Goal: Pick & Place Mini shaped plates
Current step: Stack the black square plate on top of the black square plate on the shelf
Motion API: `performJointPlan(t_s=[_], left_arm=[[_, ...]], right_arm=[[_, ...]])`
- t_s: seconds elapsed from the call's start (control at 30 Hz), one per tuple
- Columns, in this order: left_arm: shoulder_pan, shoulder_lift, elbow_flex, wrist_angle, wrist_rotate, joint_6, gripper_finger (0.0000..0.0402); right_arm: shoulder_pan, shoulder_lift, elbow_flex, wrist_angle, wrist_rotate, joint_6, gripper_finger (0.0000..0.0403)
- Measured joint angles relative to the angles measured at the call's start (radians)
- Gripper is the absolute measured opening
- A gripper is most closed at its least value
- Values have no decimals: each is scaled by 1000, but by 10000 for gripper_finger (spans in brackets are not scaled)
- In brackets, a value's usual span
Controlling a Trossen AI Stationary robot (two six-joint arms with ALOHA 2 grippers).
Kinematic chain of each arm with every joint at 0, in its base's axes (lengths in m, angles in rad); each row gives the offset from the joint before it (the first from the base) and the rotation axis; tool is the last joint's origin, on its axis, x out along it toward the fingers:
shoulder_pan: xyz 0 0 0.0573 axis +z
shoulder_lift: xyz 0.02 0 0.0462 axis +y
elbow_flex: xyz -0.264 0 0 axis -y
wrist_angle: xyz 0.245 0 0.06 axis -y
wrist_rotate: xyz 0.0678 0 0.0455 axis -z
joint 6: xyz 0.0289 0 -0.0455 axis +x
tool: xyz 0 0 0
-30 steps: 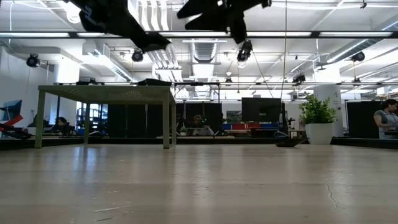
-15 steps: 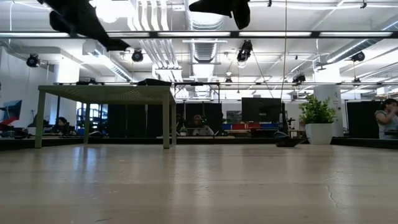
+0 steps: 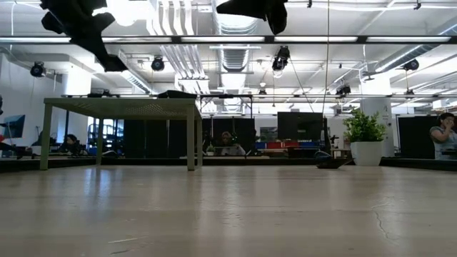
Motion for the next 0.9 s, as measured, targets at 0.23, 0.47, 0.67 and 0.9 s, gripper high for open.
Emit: performJointPlan(t_s=[0.23,0.47,0.67,0.9], left_arm=[[147,3,14,0,102,161,0],[279,13,29,8,212,288,0],[381,45,27,58,297,369,0],[494,92,30,132,378,435,0]], right_arm=[[11,-59,0,-82,-215,3,135],[17,-101,0,-139,-248,3,124],[19,-105,0,-144,-248,4,121],[19,-105,0,-162,-248,29,129]])
